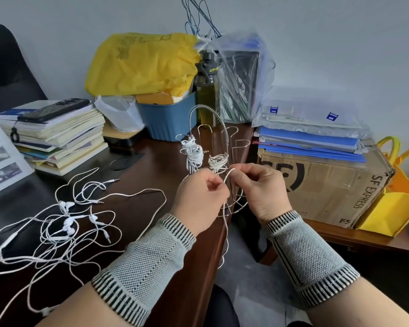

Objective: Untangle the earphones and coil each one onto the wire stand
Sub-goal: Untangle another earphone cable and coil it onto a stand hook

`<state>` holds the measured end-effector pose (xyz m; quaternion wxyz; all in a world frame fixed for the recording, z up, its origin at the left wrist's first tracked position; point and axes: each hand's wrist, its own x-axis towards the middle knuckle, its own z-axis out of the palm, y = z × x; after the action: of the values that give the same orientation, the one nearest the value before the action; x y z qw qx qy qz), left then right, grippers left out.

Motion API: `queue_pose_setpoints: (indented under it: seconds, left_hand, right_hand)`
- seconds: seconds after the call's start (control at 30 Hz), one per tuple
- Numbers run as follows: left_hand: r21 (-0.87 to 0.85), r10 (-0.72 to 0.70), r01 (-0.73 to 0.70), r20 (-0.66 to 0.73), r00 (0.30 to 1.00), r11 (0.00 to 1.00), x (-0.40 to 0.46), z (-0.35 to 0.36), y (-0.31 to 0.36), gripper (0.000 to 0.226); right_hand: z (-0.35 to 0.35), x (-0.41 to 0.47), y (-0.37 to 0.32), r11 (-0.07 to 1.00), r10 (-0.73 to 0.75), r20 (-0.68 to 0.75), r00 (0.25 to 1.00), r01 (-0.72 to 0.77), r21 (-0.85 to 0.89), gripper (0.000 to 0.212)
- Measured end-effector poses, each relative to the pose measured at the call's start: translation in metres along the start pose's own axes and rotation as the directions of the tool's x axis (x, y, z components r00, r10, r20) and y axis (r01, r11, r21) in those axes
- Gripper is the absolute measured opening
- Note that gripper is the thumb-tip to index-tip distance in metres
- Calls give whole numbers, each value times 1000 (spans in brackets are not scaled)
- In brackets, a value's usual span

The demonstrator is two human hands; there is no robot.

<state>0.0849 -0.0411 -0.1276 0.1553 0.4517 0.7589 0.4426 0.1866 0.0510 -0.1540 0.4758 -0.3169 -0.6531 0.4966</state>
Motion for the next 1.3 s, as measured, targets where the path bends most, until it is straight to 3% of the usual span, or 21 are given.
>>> queue_pose_setpoints:
  seconds: [0.17, 0.37, 0.57, 0.67, 0.87, 1.1, 1.2, 1.3]
  left_hand:
    - [383, 233, -220, 12, 972, 897, -3, -29, 24, 7]
    - [470, 421, -290, -200, 885, 833, 14, -37, 29, 19]
    - [612, 359, -146, -241, 902, 777, 22, -32, 20, 34]
    - [613, 348, -139, -236, 908, 778, 23, -28, 18, 41]
    - [301, 152, -75, -240, 959, 951, 30, -18, -3, 39]
    - [193, 118, -60, -301, 946, 979, 19, -10, -10, 33]
    - [-155, -69, 24, -290, 955, 988, 13, -7, -10, 29]
    - [-502, -273, 147, -187, 944, 852, 8, -5, -9, 24]
  right_hand:
    - [2, -4, 0, 997, 30, -5, 1000, -29, 77, 4]
    - [3, -1, -2, 992, 79, -8, 997, -78, 104, 7]
    - [5, 1, -8, 991, 103, -18, 994, -101, 83, 18]
    - [6, 2, -11, 988, 122, -17, 992, -120, 93, 19]
    - [10, 6, -14, 989, 136, -22, 990, -134, 60, 30]
    - [11, 4, -17, 988, 151, -31, 988, -149, 47, 28]
    - [11, 4, -18, 986, 164, -33, 986, -162, 49, 25]
    - [13, 4, -16, 984, 173, -38, 984, -171, 50, 27]
